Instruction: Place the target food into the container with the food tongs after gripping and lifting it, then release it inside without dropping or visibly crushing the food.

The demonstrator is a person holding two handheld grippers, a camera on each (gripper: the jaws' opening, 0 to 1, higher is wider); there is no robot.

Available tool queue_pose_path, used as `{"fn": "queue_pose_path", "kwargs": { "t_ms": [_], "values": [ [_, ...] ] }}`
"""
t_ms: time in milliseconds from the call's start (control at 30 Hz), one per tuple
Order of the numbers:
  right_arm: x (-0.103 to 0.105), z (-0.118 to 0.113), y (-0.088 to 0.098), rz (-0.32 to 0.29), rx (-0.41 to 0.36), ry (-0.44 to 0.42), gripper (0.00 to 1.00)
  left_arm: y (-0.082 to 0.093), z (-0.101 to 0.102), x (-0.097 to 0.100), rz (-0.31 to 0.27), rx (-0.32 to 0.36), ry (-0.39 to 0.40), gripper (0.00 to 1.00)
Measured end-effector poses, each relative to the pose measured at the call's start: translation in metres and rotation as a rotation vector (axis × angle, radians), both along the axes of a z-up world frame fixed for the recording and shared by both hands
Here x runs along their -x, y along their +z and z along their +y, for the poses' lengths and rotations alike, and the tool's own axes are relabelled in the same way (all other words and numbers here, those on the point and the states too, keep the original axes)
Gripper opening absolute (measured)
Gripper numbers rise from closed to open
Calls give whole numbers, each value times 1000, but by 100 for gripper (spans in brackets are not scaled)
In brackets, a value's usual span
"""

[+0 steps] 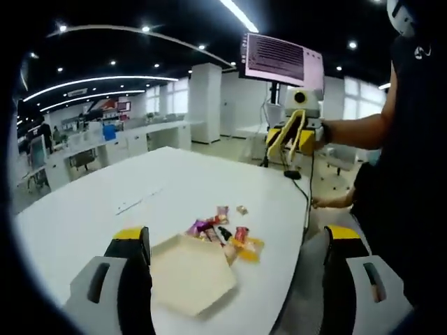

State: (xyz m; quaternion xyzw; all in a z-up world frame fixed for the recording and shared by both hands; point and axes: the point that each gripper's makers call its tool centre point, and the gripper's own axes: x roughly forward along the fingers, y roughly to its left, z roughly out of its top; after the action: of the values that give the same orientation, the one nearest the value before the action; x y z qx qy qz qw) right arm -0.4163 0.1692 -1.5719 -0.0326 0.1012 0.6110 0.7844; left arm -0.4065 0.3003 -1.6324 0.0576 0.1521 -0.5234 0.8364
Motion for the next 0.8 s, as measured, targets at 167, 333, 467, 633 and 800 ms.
{"fn": "queue_pose_path", "kwargs": {
  "t_ms": [167, 333, 467, 633, 800],
  "values": [
    [-1, -15, -10, 0, 47, -21, 26, -7, 20, 2, -4, -14, 68, 99],
    [-10, -32, -21, -22, 127, -59, 26, -8, 26, -2, -29, -34, 116, 100],
    [-14, -50, -28, 13, 161, -109, 24, -14, 31, -2, -63, -60, 168, 100],
    [-11, -68, -34, -17, 198, -132, 24, -24, 43, 5, -51, -62, 245, 100],
    [-12, -83, -43, -19, 243, -140, 25, -42, 61, 4, -39, -85, 309, 100]
  ]
}}
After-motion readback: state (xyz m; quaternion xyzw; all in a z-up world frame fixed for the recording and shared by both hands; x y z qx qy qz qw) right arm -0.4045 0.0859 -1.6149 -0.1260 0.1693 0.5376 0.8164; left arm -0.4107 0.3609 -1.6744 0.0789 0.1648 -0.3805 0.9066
